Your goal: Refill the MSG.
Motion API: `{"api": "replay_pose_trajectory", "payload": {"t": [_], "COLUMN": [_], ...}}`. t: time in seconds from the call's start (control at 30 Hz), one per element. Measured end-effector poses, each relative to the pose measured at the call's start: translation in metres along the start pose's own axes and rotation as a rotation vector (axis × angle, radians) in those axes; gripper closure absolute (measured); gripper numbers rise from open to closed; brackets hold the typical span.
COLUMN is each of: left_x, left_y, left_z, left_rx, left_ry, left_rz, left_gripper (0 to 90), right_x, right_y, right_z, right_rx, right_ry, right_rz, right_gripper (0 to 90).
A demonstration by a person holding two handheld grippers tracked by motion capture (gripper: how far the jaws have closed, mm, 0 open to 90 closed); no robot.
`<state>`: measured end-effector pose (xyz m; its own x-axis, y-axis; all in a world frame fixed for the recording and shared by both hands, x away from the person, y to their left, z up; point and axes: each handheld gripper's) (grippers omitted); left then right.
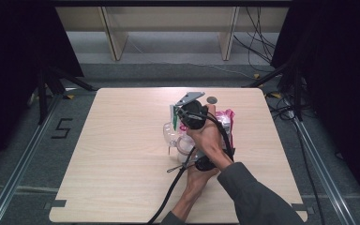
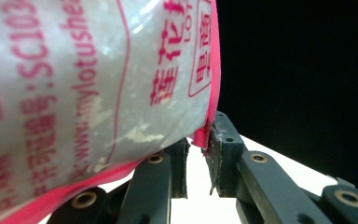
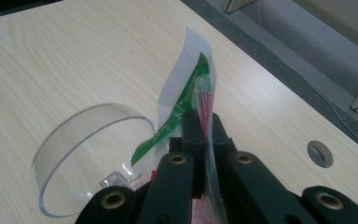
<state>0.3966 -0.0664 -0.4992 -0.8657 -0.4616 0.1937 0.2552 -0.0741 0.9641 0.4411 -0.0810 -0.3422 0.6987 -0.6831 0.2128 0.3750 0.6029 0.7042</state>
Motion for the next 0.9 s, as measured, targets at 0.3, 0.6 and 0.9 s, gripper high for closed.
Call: {"api": "replay_pose_trajectory", "payload": {"t": [0.3, 0.6, 0.9], "left_x": [-0.002, 0.004, 0.009], "left_y": [0.002, -0.003, -0.005], "left_z": [-0.001, -0.006, -0.005], "left_rx": [0.009, 0.098, 0.088], "left_ry": [-0.007, -0.010, -0.011], "left_rz": [-0.020, 0.047, 0.069], "left_gripper": [78.3, 78.6, 78.5], "right_x": [0.000, 0.006, 0.001], "right_y": [0.001, 0.001, -0.002], "right_z": [0.002, 0.003, -0.007], "right_rx": [0.008, 0.015, -0.027], "right_ry": [-0.018, -0.005, -0.022], "right_rz": [-0.009, -0.032, 0.001], "right_gripper": [90.0, 90.0, 90.0]}}
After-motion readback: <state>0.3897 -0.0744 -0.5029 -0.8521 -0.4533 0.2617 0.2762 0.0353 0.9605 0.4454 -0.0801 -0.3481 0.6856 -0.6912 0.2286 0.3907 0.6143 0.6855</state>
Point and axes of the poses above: each handheld gripper's, and its own axes: z roughly backward along the jaws, y roughly out of its top, x roughly to its right, and after that the axes turned 1 degree about -x, right-handed
